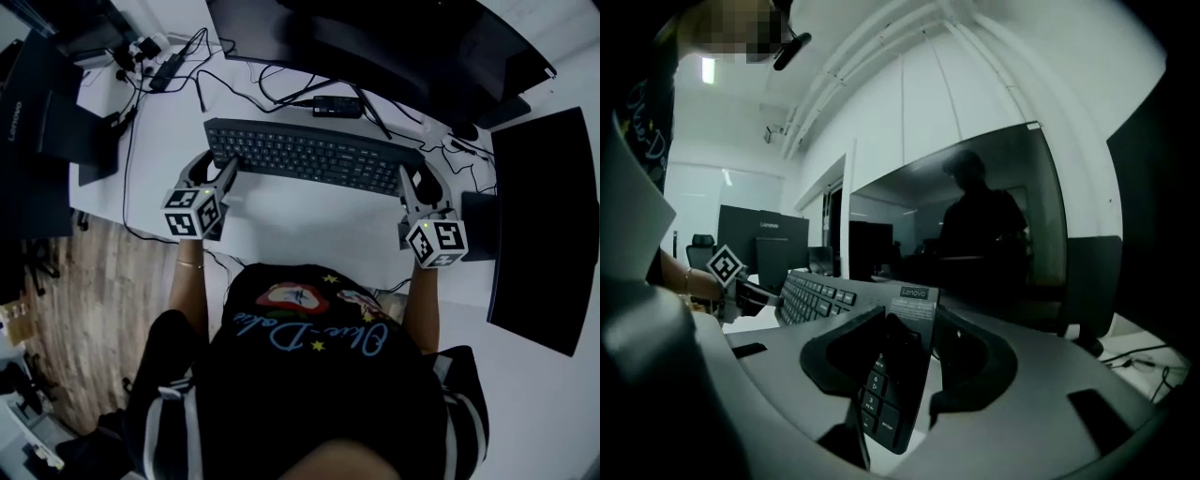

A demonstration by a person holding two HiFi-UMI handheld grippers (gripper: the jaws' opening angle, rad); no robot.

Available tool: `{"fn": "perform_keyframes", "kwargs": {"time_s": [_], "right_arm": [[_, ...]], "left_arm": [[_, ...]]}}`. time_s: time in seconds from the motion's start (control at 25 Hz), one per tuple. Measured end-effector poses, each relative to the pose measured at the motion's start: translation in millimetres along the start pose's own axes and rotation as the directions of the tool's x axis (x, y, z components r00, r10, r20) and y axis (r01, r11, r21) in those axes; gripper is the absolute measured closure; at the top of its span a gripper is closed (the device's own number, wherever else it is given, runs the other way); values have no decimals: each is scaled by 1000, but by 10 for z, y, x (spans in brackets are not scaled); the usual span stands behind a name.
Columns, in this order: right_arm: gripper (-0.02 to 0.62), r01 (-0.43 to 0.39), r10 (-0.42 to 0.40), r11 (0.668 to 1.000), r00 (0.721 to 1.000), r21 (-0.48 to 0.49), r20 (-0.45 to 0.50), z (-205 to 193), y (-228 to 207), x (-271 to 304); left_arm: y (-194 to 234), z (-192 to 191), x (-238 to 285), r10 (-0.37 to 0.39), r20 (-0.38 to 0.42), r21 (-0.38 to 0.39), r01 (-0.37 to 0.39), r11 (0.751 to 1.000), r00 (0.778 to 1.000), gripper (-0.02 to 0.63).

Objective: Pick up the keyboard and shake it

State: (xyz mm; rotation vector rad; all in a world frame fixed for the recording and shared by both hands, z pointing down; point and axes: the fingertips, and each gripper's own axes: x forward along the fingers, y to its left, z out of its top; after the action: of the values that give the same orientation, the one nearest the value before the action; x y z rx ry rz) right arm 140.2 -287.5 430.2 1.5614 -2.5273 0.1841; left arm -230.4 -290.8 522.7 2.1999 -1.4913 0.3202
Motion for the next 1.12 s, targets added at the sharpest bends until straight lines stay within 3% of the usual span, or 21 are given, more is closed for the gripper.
{"fn": "perform_keyframes", "kwargs": {"time_s": [0.32, 0.68, 1.12], "right_arm": [[459, 17, -6, 994, 995, -108, 103, 453, 41, -177], [465, 26, 33, 970, 972, -244, 233, 889, 154, -352], [469, 18, 108, 927, 944, -375, 311, 1200, 328, -463]], "left_arm": [[-101, 298, -45, -36, 97, 5, 35, 999, 995, 368], [-165, 621, -106, -78, 219, 28, 74, 997, 973, 373], [-141, 767, -177, -93, 276, 29, 89, 996, 957, 373]]}}
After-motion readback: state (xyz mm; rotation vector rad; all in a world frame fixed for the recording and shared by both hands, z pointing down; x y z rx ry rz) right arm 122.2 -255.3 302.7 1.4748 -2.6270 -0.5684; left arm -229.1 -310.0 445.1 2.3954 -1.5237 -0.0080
